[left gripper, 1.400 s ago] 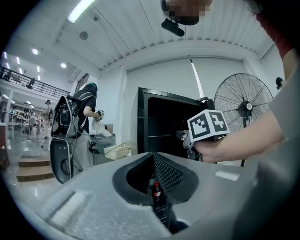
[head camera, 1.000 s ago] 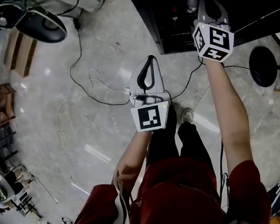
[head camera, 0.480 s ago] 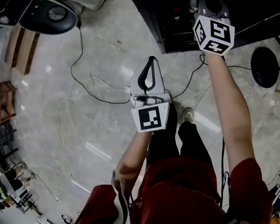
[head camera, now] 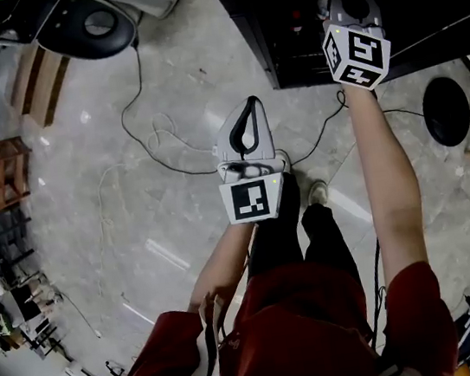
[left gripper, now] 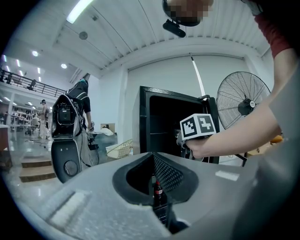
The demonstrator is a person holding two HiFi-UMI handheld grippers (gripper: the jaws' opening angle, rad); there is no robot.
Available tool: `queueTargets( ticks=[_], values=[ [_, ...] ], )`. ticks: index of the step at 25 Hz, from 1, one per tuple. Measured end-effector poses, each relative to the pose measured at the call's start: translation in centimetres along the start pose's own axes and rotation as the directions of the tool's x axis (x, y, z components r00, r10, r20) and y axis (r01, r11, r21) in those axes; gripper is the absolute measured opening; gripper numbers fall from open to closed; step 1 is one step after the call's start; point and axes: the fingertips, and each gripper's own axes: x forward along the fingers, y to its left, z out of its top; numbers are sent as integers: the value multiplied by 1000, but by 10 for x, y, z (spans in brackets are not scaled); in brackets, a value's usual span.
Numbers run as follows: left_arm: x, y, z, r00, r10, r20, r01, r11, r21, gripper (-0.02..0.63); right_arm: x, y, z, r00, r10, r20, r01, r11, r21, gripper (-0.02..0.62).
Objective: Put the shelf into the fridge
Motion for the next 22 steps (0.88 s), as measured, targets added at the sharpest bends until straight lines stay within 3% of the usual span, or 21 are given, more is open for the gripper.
queueTargets(
  ticks=[11,17,22],
  values=[
    [-20,-12,19,1000,9,14,-9,1000,2,6,-51,-5,-10,998,4,-61,0,998,60,-12],
    [-42,-31,32,1000,4,29,-4,1000,12,6,-111,7,-25,989,77,-126,-68,995,78,-12],
    [-59,-40,42,999,13,49,-15,999,46,6,-162,13,-17,986,120,-115,-110,990,89,-12]
  ],
)
